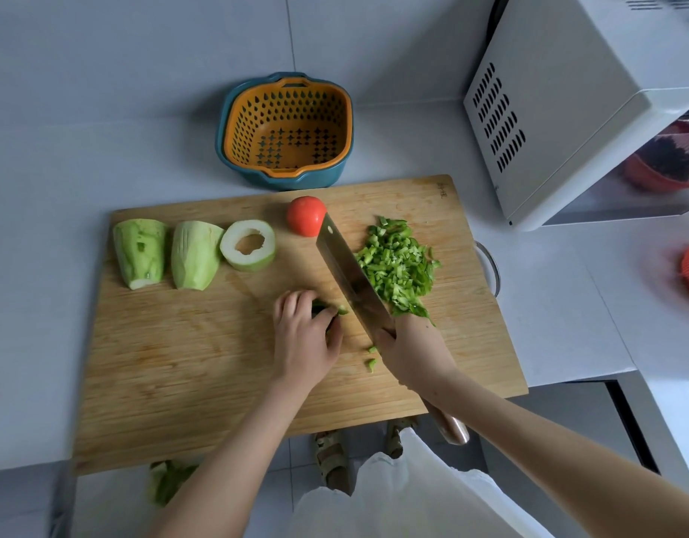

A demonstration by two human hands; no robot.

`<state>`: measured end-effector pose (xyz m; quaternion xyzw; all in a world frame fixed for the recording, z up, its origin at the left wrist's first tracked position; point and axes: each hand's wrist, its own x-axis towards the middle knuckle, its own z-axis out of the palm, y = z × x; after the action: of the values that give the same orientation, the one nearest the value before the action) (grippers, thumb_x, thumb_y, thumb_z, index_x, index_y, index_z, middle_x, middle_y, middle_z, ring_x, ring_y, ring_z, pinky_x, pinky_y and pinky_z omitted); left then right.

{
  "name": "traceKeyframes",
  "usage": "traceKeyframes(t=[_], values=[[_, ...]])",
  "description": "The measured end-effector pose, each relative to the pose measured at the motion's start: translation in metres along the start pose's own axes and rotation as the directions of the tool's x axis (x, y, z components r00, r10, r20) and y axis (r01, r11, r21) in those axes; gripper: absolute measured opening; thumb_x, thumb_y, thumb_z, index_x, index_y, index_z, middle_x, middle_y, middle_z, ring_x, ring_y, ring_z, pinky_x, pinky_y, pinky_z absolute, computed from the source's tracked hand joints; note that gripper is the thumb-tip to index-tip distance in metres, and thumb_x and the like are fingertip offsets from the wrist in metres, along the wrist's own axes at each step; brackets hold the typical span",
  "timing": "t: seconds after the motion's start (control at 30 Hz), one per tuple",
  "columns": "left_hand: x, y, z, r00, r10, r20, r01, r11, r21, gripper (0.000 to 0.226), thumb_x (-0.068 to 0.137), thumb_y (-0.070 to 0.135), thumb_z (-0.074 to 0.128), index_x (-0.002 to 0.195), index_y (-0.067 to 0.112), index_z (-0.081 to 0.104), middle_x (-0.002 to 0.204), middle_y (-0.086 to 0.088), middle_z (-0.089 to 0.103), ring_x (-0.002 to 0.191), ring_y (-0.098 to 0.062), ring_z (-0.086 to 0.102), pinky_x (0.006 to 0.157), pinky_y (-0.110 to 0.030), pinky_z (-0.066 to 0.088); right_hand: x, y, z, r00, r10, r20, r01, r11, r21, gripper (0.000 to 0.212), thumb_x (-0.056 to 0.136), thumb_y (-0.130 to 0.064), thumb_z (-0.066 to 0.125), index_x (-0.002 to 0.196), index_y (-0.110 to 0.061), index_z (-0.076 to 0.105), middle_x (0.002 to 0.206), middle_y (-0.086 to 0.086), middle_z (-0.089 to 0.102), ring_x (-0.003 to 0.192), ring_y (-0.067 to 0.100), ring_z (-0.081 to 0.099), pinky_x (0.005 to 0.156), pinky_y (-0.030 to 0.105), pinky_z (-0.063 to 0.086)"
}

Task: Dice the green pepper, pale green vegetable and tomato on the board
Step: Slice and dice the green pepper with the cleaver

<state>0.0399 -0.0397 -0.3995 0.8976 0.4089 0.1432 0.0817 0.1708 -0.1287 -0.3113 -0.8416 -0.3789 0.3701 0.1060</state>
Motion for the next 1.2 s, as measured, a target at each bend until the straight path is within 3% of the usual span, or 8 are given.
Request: traceKeyframes(t=[0.3, 0.43, 0.53, 0.73, 0.93, 1.07, 1.2], values=[[-0.002, 0.006, 0.001, 0.999, -0.025, 0.024, 0.025, 1.000, -0.016, 0.033, 0.085, 0.032, 0.046, 0.083, 0.014, 0.074, 0.098, -0.009, 0.061, 0.099, -0.029, 0.054, 0.100, -0.045, 0.034, 0.001, -0.005, 0.007, 0.998, 0.028, 0.055, -0.027, 0.999, -0.017, 0.020, 0.091, -0.015, 0.041, 0.073, -0.009, 0.047, 0.069, 0.007, 0.054, 0.066, 0.027, 0.059, 0.052, 0.029, 0.047], [-0.002, 0.004, 0.000, 0.999, -0.024, 0.037, 0.026, 0.999, -0.038, 0.032, 0.084, 0.031, 0.045, 0.085, 0.016, 0.074, 0.099, -0.008, 0.062, 0.100, -0.029, 0.053, 0.099, -0.046, 0.035, 0.004, -0.010, 0.009, 0.997, 0.041, 0.066, -0.039, 0.999, -0.028, 0.026, 0.090, -0.011, 0.042, 0.064, -0.015, 0.041, 0.063, 0.003, 0.051, 0.062, 0.024, 0.057, 0.048, 0.027, 0.046], [-0.001, 0.003, -0.001, 1.000, -0.016, 0.027, 0.017, 0.999, -0.049, 0.032, 0.083, 0.032, 0.046, 0.085, 0.017, 0.074, 0.099, -0.008, 0.062, 0.100, -0.028, 0.052, 0.098, -0.045, 0.035, 0.009, -0.013, 0.011, 0.997, 0.046, 0.060, -0.046, 0.999, 0.007, 0.021, 0.090, -0.012, 0.043, 0.070, -0.011, 0.047, 0.063, 0.004, 0.052, 0.063, 0.026, 0.058, 0.051, 0.029, 0.048], [-0.005, -0.001, 0.004, 0.999, -0.004, 0.037, 0.005, 0.999, -0.042, 0.023, 0.078, 0.032, 0.069, 0.092, 0.014, 0.074, 0.108, -0.011, 0.061, 0.101, -0.029, 0.055, 0.095, -0.046, 0.039, 0.010, 0.004, -0.002, 0.998, 0.054, 0.031, -0.056, 0.996, 0.062, 0.021, 0.094, -0.018, 0.043, 0.084, -0.005, 0.056, 0.061, 0.004, 0.056, 0.049, 0.019, 0.056, 0.042, 0.027, 0.045], [-0.010, 0.000, 0.003, 0.998, -0.005, 0.062, 0.012, 0.995, -0.103, 0.039, 0.079, 0.024, 0.069, 0.115, 0.008, 0.065, 0.113, -0.014, 0.060, 0.106, -0.031, 0.057, 0.088, -0.047, 0.049, 0.002, 0.010, -0.011, 0.999, 0.014, 0.030, -0.015, 0.999, 0.040, 0.024, 0.093, -0.019, 0.041, 0.083, -0.004, 0.057, 0.066, 0.009, 0.060, 0.051, 0.022, 0.057, 0.044, 0.029, 0.046], [-0.012, 0.000, 0.001, 0.997, -0.047, 0.066, 0.057, 0.988, -0.147, 0.064, 0.081, 0.026, 0.070, 0.133, 0.000, 0.045, 0.128, -0.017, 0.055, 0.120, -0.032, 0.052, 0.105, -0.041, 0.039, -0.003, 0.005, -0.004, 0.997, -0.012, 0.072, 0.009, 0.999, 0.037, 0.023, 0.091, -0.017, 0.041, 0.081, -0.004, 0.055, 0.066, 0.009, 0.059, 0.051, 0.022, 0.056, 0.046, 0.030, 0.047], [-0.015, 0.000, 0.000, 0.988, -0.122, 0.090, 0.136, 0.977, -0.162, 0.077, 0.078, 0.027, 0.075, 0.137, -0.006, 0.038, 0.135, -0.024, 0.048, 0.126, -0.037, 0.047, 0.104, -0.039, 0.031, -0.003, 0.002, 0.004, 0.994, -0.006, 0.107, -0.003, 0.997, 0.079, 0.021, 0.090, -0.017, 0.040, 0.079, -0.006, 0.054, 0.061, 0.007, 0.056, 0.046, 0.021, 0.054, 0.039, 0.024, 0.043]])
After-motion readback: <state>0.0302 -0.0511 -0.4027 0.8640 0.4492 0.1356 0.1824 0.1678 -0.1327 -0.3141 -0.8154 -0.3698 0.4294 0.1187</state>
